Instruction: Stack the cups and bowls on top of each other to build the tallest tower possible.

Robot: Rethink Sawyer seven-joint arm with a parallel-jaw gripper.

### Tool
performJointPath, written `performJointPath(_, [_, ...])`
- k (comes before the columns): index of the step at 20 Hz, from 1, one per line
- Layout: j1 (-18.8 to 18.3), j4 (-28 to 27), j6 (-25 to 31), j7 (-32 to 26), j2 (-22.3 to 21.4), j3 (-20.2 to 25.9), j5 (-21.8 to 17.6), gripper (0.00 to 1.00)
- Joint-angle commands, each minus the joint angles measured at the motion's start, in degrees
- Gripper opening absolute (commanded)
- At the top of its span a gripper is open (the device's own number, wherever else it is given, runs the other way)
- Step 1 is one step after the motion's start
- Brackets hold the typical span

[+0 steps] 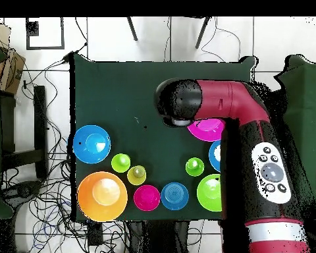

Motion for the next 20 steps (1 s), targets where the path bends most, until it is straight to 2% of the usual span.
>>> performJointPath(1, [-3.1, 0.6, -4.3, -24.6, 9.2, 8.3, -8.9, 1.00])
performJointPath(4, [-5.3, 1.1, -9.7, -24.3, 12.1, 9.7, -11.4, 1.00])
performJointPath(8, [-6.7, -1.4, -13.4, -25.7, 15.9, 11.8, -14.5, 1.00])
performJointPath(11, [-7.2, -5.1, -11.2, -28.6, 19.0, 13.3, -15.1, 1.00])
performJointPath(18, [-7.4, -10.1, -7.4, -31.4, 21.2, 15.2, -16.1, 1.00])
performJointPath(20, [-7.1, -10.1, -7.8, -30.7, 21.5, 15.2, -16.3, 1.00])
